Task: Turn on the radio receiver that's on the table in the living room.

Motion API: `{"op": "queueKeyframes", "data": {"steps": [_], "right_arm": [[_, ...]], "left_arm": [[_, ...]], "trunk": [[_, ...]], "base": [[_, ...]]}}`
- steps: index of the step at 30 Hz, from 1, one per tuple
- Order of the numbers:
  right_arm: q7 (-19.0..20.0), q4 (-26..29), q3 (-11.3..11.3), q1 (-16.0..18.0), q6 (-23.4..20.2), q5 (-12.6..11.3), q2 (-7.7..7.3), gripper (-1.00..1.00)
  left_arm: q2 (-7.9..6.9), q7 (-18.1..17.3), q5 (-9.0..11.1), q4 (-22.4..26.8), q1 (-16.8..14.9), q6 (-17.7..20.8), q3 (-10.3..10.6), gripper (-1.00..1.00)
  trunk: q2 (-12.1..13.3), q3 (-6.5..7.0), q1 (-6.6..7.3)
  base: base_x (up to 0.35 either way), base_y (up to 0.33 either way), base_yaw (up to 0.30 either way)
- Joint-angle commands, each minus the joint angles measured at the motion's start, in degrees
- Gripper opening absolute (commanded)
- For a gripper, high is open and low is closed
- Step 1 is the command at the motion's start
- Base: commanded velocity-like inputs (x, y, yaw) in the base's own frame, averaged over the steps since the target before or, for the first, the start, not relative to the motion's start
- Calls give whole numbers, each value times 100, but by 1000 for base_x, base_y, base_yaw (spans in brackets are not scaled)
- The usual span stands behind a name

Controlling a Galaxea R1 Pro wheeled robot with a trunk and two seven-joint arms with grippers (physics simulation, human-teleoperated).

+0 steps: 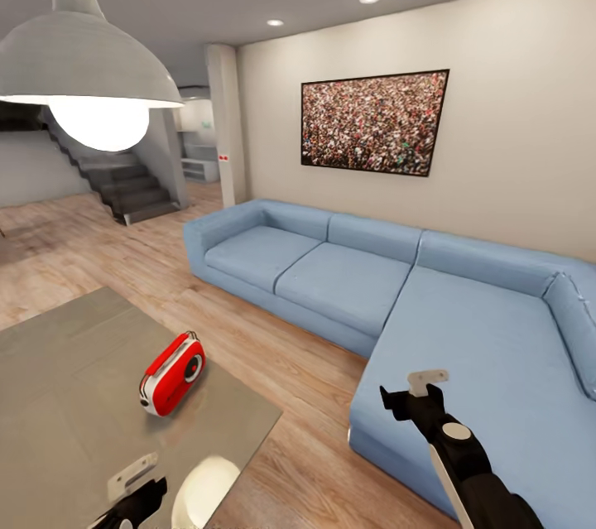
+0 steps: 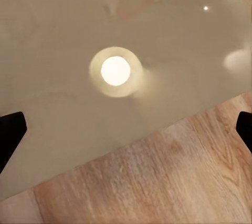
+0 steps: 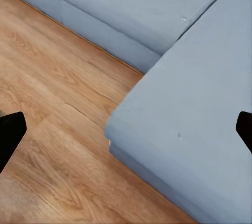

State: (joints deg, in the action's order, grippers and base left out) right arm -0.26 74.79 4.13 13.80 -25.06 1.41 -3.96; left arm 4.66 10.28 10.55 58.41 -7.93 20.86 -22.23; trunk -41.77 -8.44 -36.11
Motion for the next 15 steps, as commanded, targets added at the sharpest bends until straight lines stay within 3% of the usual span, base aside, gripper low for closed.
{"op": "queueKeyframes", "data": {"steps": [1,15], "right_arm": [[0,0,0,0,0,0,0,100],[0,0,0,0,1,0,0,100]], "left_arm": [[0,0,0,0,1,1,0,100],[0,9,-8,-5,0,6,-1,100]], "trunk": [[0,0,0],[0,0,0]], "base": [[0,-61,296],[25,-79,296]]}}
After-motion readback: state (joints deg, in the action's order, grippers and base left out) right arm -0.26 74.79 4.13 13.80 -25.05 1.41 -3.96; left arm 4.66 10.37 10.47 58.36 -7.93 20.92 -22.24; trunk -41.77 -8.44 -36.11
